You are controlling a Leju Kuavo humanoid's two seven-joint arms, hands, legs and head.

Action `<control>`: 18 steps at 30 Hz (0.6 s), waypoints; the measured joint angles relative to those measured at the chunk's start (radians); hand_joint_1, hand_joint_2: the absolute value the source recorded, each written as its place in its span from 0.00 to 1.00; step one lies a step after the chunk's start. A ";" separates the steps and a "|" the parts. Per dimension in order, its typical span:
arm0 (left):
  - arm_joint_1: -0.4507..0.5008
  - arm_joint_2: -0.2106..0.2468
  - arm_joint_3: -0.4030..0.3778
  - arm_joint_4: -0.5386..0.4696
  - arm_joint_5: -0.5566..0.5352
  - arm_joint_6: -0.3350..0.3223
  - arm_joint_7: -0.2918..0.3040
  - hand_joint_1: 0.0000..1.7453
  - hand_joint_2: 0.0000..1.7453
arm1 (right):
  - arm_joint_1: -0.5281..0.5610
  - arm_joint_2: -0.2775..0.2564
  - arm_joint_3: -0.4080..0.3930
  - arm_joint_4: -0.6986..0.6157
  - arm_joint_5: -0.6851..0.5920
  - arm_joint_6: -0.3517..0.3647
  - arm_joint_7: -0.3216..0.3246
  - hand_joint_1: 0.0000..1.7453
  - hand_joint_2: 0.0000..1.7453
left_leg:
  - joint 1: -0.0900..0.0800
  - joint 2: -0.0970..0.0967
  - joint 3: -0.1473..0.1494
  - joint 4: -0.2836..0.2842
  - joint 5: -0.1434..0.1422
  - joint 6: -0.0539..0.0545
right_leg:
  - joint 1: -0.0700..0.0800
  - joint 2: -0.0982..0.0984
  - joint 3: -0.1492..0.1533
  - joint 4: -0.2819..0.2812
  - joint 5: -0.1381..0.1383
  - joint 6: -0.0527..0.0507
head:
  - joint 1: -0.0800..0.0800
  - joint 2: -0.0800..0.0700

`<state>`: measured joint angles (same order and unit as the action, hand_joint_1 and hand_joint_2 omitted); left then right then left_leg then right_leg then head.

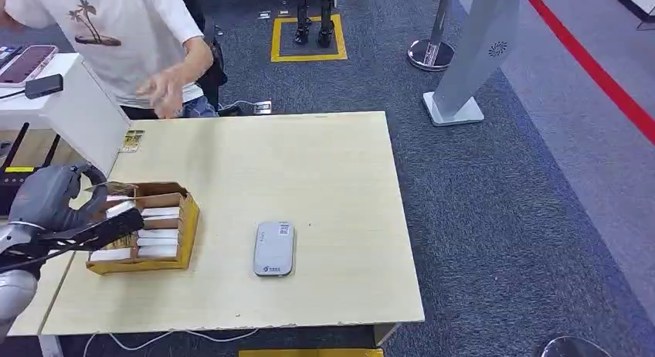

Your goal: Pass the card to the sensor for recognition and then transmit it.

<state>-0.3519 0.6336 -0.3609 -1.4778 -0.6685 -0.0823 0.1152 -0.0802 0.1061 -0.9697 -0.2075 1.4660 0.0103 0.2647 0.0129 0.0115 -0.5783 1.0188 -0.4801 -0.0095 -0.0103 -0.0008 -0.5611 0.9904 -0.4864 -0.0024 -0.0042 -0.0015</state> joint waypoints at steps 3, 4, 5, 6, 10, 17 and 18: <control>-0.027 -0.051 0.012 0.049 -0.124 0.080 0.022 1.00 1.00 | -0.002 0.001 0.006 0.001 0.005 0.008 0.001 0.00 0.00 | 0.000 -0.001 0.000 0.000 0.000 0.000 | 0.000 -0.001 0.000 0.000 0.000 0.000 | 0.000 0.000; -0.047 -0.071 0.013 0.080 -0.167 0.101 0.026 1.00 1.00 | -0.003 0.001 0.009 0.001 0.011 0.010 0.000 0.00 0.00 | 0.000 -0.002 0.000 0.000 0.001 0.000 | 0.000 -0.002 0.000 0.000 0.000 0.000 | 0.000 0.000; -0.067 -0.092 0.015 0.115 -0.199 0.115 0.028 1.00 1.00 | -0.004 0.001 0.012 0.001 0.015 0.011 -0.002 0.00 0.00 | 0.000 -0.003 0.000 0.000 0.001 0.000 | 0.000 -0.002 0.001 0.000 0.000 0.000 | 0.000 0.000; -0.093 -0.111 0.016 0.146 -0.219 0.126 0.028 1.00 1.00 | -0.005 0.002 0.016 0.001 0.019 0.013 -0.003 0.00 0.00 | 0.000 -0.003 0.000 0.000 0.001 0.000 | 0.000 -0.003 0.001 0.000 0.000 0.000 | 0.000 0.000; -0.189 -0.184 0.019 0.295 -0.286 0.170 0.026 1.00 1.00 | -0.007 0.004 0.029 0.001 0.024 0.014 -0.006 0.00 0.00 | 0.000 -0.003 0.000 0.001 0.001 0.000 | 0.000 -0.003 0.001 0.000 0.001 0.001 | 0.000 0.000; -0.305 -0.272 0.023 0.482 -0.303 0.188 0.026 1.00 1.00 | -0.009 0.005 0.043 0.001 0.033 0.014 -0.005 0.00 0.00 | 0.000 -0.003 0.000 0.001 0.001 0.000 | 0.000 -0.003 0.001 0.000 0.001 0.001 | 0.000 0.000; -0.313 -0.280 0.024 0.500 -0.302 0.188 0.021 1.00 1.00 | -0.010 0.005 0.043 0.001 0.033 0.014 -0.005 0.00 0.00 | 0.000 -0.003 0.000 0.001 0.001 0.000 | 0.000 -0.002 0.001 0.000 0.001 0.001 | 0.000 0.000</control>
<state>-0.6652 0.3532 -0.3365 -0.9780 -0.9709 0.1053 0.1358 -0.0904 0.1110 -0.9262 -0.2064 1.4988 0.0240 0.2602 0.0127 0.0082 -0.5784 1.0195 -0.4787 -0.0095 -0.0104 -0.0032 -0.5603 0.9907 -0.4851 -0.0016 -0.0042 -0.0011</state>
